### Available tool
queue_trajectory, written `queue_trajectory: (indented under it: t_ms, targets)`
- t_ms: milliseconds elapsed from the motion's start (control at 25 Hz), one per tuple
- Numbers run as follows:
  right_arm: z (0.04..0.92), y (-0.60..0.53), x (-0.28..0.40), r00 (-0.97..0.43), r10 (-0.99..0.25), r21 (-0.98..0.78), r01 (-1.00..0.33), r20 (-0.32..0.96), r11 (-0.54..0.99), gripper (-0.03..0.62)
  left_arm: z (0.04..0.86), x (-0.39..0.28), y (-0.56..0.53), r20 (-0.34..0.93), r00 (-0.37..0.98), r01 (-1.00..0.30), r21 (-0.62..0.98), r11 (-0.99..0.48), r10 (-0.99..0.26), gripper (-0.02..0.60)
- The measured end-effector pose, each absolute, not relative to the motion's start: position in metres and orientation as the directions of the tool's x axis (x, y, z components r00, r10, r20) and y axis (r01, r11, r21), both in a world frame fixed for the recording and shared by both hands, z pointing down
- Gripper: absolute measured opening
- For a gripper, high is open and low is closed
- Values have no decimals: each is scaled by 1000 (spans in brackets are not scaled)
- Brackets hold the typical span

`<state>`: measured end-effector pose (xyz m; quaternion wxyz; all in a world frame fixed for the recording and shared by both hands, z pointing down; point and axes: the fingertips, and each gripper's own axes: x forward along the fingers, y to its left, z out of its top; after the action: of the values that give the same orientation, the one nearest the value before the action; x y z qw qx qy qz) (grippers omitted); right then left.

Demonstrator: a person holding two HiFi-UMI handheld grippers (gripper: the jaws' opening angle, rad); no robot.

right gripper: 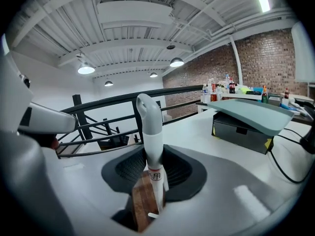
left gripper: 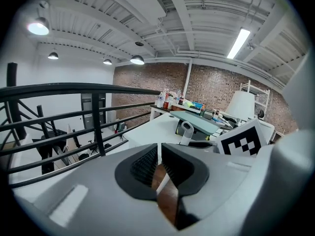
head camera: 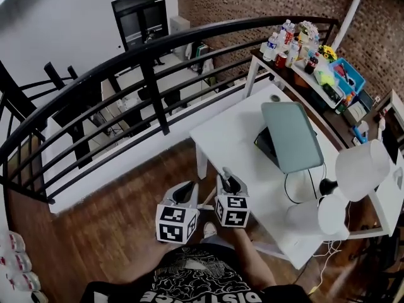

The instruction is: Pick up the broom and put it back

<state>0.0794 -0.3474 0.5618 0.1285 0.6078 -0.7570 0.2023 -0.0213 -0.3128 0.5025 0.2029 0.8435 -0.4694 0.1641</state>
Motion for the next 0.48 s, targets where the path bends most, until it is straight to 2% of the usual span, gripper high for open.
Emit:
queue_trajectory:
  t_ms: [480]
  targets:
    - [526, -307, 31, -239, -884, -96, -971, 402, 219, 100, 489, -79, -272, 429, 481, -876, 200, -439, -765, 27]
